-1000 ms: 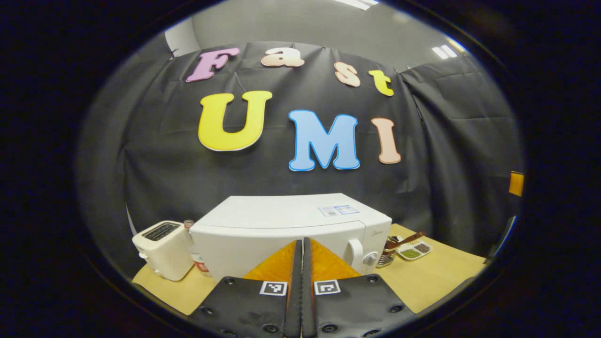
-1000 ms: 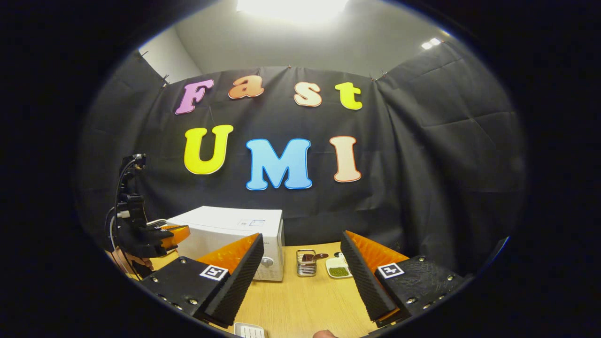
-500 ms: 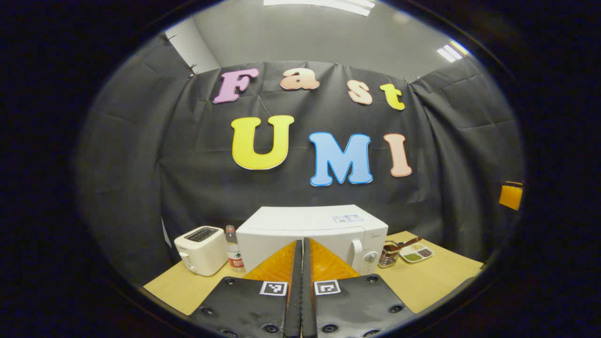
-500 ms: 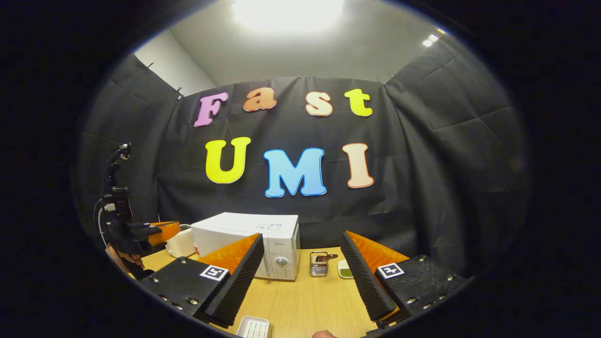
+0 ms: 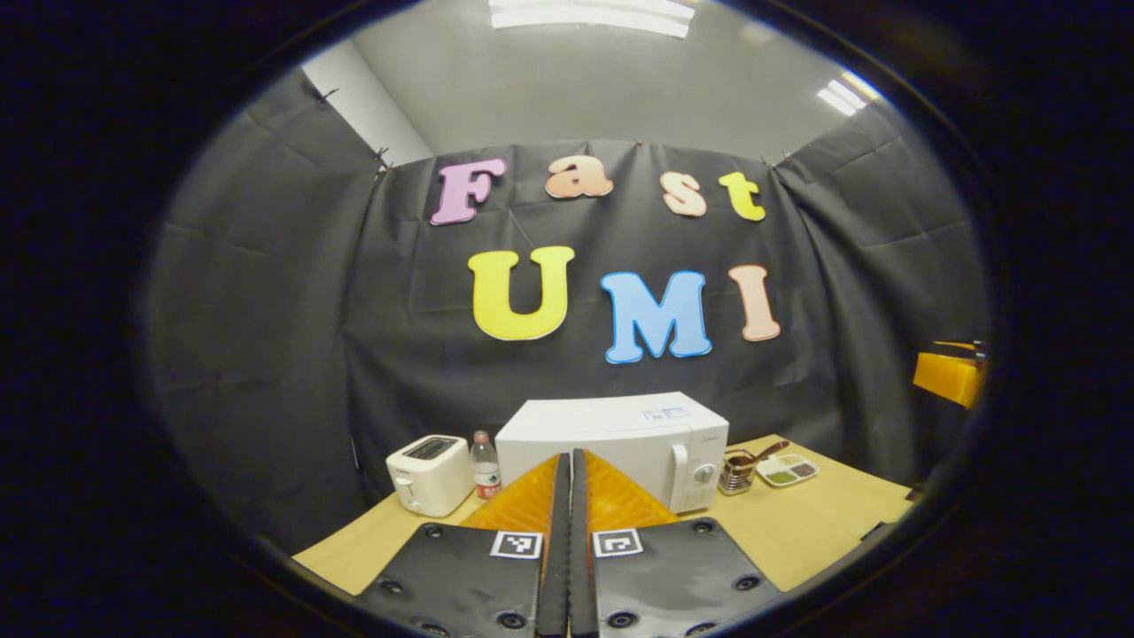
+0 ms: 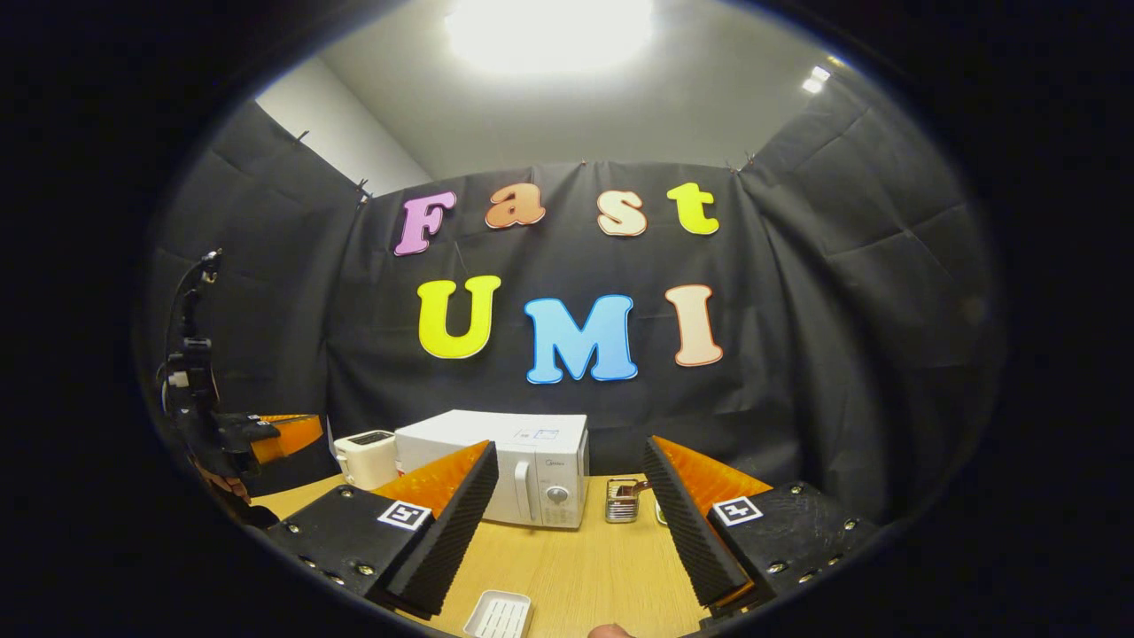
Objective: Open the microwave oven with the left hand, put the food in, and close the microwave oven.
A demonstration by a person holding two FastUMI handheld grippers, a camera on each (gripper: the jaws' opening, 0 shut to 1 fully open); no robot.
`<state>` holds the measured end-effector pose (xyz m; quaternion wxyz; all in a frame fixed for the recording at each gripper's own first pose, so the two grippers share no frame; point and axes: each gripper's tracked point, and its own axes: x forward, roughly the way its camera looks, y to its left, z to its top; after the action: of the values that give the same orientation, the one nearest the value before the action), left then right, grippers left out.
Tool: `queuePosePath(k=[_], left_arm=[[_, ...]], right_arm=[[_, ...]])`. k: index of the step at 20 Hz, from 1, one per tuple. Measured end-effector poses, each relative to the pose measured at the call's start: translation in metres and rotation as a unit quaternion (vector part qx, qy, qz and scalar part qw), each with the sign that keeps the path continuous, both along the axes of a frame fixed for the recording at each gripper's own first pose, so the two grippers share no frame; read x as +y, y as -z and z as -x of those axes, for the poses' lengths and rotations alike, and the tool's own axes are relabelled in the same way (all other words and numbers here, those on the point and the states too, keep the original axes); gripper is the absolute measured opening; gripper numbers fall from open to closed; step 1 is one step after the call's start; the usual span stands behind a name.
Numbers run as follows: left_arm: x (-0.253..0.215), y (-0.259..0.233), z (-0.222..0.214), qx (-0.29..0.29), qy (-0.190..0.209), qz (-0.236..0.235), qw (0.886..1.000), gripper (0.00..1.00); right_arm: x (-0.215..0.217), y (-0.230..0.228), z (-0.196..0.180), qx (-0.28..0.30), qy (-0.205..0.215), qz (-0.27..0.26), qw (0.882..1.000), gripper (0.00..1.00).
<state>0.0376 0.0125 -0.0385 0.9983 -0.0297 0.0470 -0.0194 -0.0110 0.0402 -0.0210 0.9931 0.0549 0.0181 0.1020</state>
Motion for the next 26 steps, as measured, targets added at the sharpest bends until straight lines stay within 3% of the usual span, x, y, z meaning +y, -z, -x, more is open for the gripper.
queuePosePath(k=[6,7,10,11,14,19,26], left_arm=[[0.034,-0.012,0.036,-0.017,-0.007,-0.01,1.0,0.07],[0.039,-0.012,0.04,-0.017,-0.007,-0.014,1.0,0.12],[0.053,-0.009,0.045,-0.016,-0.013,-0.018,1.0,0.36],[0.056,-0.006,0.047,-0.012,-0.015,-0.013,1.0,0.58],[0.069,0.001,0.05,-0.006,-0.028,0.004,1.0,0.86],[0.084,-0.004,0.049,-0.02,-0.045,0.004,0.999,0.96],[0.088,-0.008,0.043,-0.027,-0.043,-0.001,0.999,0.96]], right_arm=[[0.02,-0.008,0.013,-0.009,0.007,0.002,1.0,0.99],[0.023,-0.007,0.017,-0.009,0.008,0.001,1.0,1.0],[0.035,-0.008,0.019,-0.011,0.008,0.001,1.0,0.99],[0.039,-0.008,0.019,-0.01,0.007,0.002,1.0,0.99],[0.047,-0.013,0.017,-0.014,0.005,0.003,1.0,0.99],[0.054,-0.012,0.014,-0.014,0.003,0.004,1.0,0.99],[0.061,-0.013,0.009,-0.011,0.004,0.001,1.0,0.99]])
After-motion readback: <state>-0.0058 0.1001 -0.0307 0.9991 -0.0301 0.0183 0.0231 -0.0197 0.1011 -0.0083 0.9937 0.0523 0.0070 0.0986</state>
